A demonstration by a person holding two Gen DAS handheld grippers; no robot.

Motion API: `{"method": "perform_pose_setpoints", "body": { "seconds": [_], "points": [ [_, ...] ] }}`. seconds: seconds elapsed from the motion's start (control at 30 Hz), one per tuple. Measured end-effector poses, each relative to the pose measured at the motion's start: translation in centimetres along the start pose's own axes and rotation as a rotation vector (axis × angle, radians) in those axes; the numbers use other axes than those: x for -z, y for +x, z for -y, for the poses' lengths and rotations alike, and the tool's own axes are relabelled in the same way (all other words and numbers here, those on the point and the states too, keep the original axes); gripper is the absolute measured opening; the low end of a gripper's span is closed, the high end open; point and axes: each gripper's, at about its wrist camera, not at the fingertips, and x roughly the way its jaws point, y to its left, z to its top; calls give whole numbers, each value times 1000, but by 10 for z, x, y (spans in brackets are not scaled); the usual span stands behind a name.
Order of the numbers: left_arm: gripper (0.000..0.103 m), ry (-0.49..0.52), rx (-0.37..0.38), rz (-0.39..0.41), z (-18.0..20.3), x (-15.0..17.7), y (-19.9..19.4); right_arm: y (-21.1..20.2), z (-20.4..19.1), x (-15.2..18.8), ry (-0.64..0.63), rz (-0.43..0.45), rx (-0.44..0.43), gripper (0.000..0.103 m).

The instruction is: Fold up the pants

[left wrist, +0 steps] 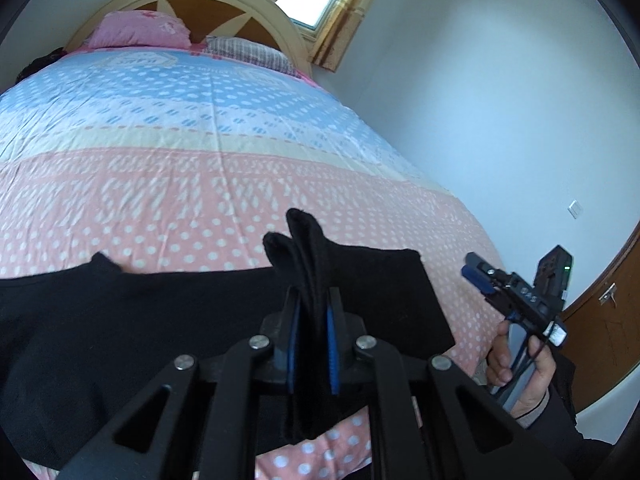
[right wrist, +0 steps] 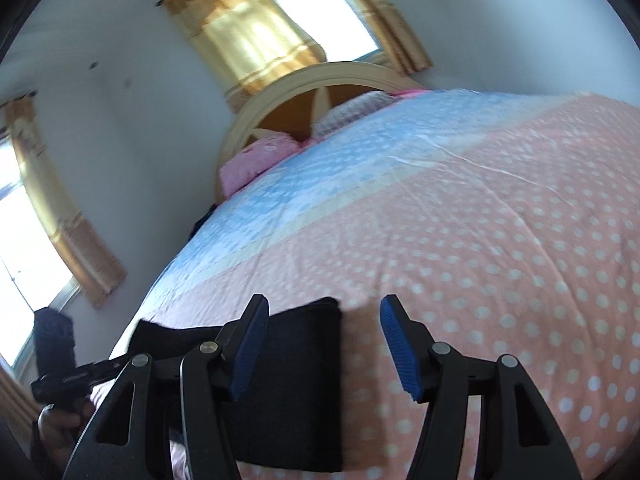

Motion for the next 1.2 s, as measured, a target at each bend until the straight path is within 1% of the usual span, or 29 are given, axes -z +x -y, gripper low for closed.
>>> {"method": "perform_pose_setpoints", "body": {
  "seconds": [0.07, 0.13, 0.2, 0.27, 0.37, 0.4, 0.43, 0.47, 0.5, 0.53, 0.57, 0.6, 0.63, 0.67, 0.7, 0.73, 0.77, 0.8, 0.83, 0.87, 0.93, 0.97, 1.0, 1.03, 1.13, 1.2],
  "points": [
    [12, -22, -14, -4, -10, 3, 2, 5, -13, 5, -53, -32, -45, 60],
    [12, -34, -42, -13, -20, 6, 8, 12, -26, 12, -109, -86, -89, 60],
    [12, -47, -54, -23, -30, 9, 12, 24, -35, 22, -145, -167, -121, 60],
    [12, -57, -58, -32, -37, 13, 18, 36, -37, 30, -154, -233, -121, 60],
    [12, -61, -74, -52, -44, 19, 25, 54, -32, 40, -158, -324, -60, 60],
    [12, -62, -85, -58, -45, 22, 27, 57, -30, 41, -162, -328, -56, 60],
    [15, -60, -93, -59, -47, 24, 29, 55, -30, 41, -170, -319, -57, 60],
    [20, -54, -105, -61, -47, 26, 31, 54, -32, 40, -177, -318, -56, 60],
    [21, -51, -117, -69, -48, 28, 33, 53, -33, 39, -179, -315, -56, 60],
    [23, -54, -119, -70, -50, 30, 34, 51, -34, 39, -183, -306, -59, 60],
    [24, -56, -113, -64, -51, 31, 34, 48, -37, 38, -188, -296, -65, 60],
    [24, -53, -111, -61, -52, 31, 33, 45, -42, 38, -202, -286, -94, 60],
    [28, -42, -120, -61, -50, 32, 31, 42, -48, 38, -221, -281, -134, 60],
    [34, -30, -132, -58, -49, 32, 29, 39, -53, 41, -243, -291, -169, 60],
    [39, -14, -146, -49, -47, 33, 26, 43, -57, 43, -263, -316, -195, 60],
    [51, 9, -169, -36, -44, 34, 23, 45, -60, 48, -281, -345, -211, 60],
    [61, 25, -186, -30, -42, 37, 20, 52, -65, 57, -311, -396, -210, 60],
    [63, 34, -192, -28, -42, 38, 18, 59, -67, 63, -332, -430, -192, 60],
    [63, 44, -191, -29, -41, 41, 17, 62, -71, 70, -384, -435, -165, 60],
    [63, 52, -192, -37, -41, 45, 15, 60, -77, 74, -439, -414, -148, 60],
    [63, 96, -210, -51, -40, 53, 15, 60, -81, 73, -451, -422, -130, 61],
    [63, 129, -226, -47, -37, 55, 15, 60, -82, 69, -427, -424, -140, 61],
    [63, 161, -242, -46, -35, 58, 15, 60, -84, 65, -387, -424, -172, 61],
    [63, 180, -254, -47, -33, 59, 15, 61, -87, 61, -377, -419, -189, 61],
    [63, 155, -240, -49, -37, 56, 9, 64, -116, 57, -445, -373, -200, 61],
    [65, 126, -240, -34, -45, 51, 1, 74, -134, 56, -478, -362, -214, 61]
  ]
}}
